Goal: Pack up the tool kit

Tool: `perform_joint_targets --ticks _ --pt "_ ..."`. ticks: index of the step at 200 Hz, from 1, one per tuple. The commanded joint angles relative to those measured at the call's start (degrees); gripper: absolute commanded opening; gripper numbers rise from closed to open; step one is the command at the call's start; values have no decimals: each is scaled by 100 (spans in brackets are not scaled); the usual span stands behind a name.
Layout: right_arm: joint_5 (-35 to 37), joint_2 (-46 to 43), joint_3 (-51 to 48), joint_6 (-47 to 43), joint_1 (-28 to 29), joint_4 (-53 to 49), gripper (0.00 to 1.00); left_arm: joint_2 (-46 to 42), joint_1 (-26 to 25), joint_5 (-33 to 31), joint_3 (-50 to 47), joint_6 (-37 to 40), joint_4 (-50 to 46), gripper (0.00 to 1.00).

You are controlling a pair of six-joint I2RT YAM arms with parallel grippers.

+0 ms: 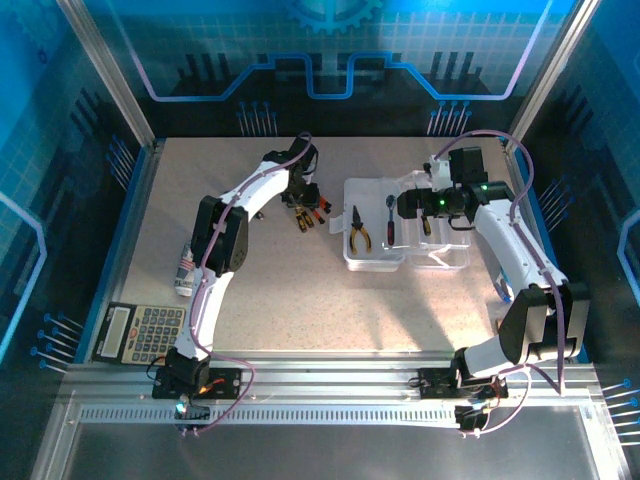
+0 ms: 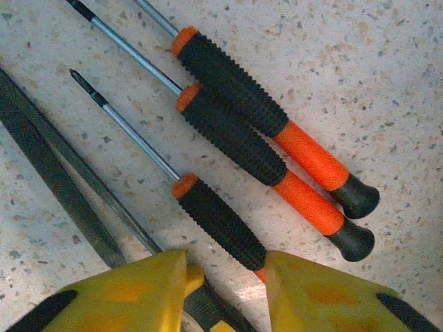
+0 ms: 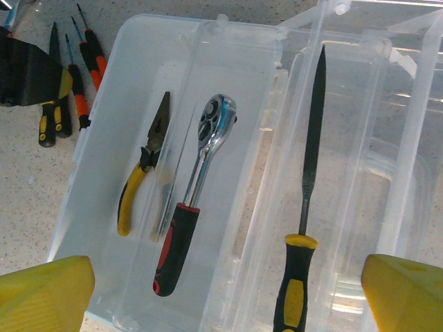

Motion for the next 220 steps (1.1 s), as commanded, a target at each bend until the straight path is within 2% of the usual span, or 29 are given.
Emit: perform_joint_targets --ticks 1,29,118,148,183,220 --pt "85 -38 -39 -58 29 -90 100 -219 -30 -67 238 -50 -224 39" --pt "65 -47 -47 -69 30 -84 100 -19 -41 -120 486 -59 -365 42" --pt "31 -81 -99 -92 -15 -81 100 553 -89 -350 875 -15 -665 44" --pt "14 -73 -99 -97 -21 -72 100 725 -104 -436 1033 17 -718 47" --pt "13 -89 -81 -116 -23 -89 100 1022 -113 -573 1447 104 -936 47" --pt "21 -98 -73 -133 -28 -94 100 1043 -119 -608 1354 162 -973 46"
